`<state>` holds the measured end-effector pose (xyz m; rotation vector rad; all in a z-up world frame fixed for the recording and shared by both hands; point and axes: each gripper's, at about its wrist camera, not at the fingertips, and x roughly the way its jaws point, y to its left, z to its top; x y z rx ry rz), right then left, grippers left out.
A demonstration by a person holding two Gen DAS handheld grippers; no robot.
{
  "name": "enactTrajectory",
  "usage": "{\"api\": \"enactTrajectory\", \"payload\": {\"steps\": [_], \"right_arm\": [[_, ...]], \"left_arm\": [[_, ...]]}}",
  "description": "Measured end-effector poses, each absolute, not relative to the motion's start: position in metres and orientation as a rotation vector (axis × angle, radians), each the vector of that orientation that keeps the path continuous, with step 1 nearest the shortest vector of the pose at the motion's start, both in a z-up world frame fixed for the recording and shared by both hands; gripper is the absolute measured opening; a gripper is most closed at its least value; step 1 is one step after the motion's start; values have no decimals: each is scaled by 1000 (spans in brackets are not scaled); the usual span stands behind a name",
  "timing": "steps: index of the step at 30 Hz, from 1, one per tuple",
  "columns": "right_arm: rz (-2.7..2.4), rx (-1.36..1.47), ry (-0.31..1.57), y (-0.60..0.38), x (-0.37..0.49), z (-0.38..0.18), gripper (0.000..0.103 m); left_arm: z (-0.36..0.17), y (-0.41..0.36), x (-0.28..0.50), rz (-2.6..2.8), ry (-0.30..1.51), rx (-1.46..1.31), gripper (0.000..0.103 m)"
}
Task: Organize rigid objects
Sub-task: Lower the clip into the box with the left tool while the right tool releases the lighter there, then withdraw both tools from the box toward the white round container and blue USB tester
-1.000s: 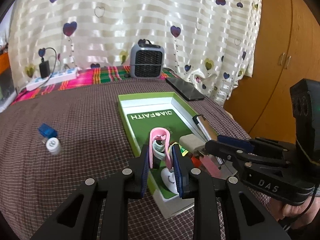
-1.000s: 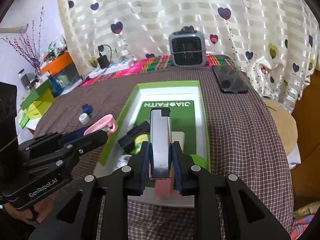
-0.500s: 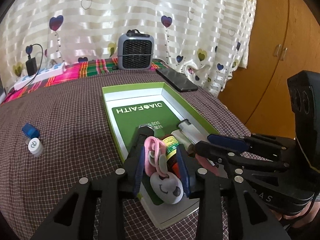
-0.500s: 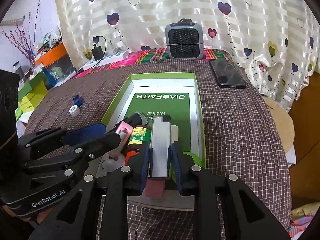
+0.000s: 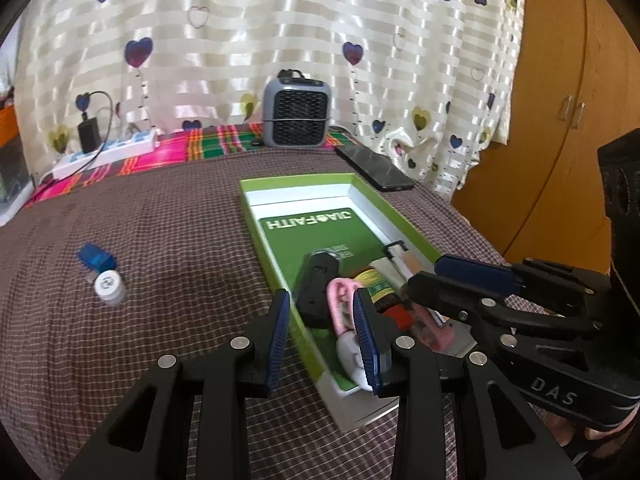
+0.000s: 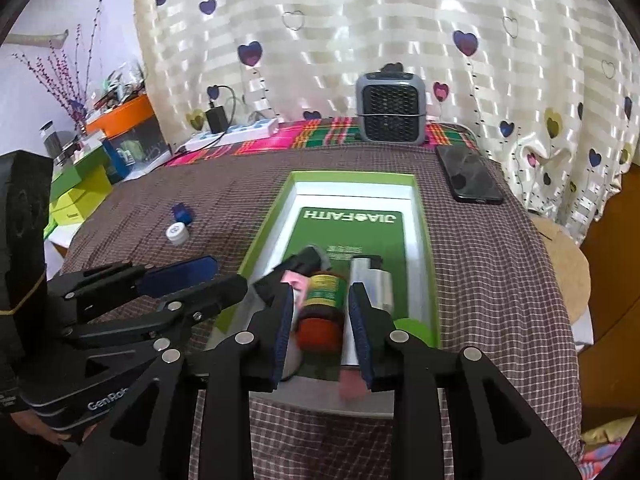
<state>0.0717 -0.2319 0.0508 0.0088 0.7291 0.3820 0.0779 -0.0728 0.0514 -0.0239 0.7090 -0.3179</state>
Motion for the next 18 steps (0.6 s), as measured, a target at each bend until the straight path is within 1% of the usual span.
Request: {"api": "enactTrajectory", "payload": {"steps": [8, 12, 18], "right_arm": [[429, -24, 728, -205, 67, 51, 32], [466, -42, 729, -190, 65, 49, 36], [504, -63, 732, -171, 65, 47, 37]], "left_arm": [[45, -45, 70, -246, 716, -33, 32], [41, -29, 69, -217, 721, -51, 32], [39, -8, 68, -163, 725, -75, 32]]}}
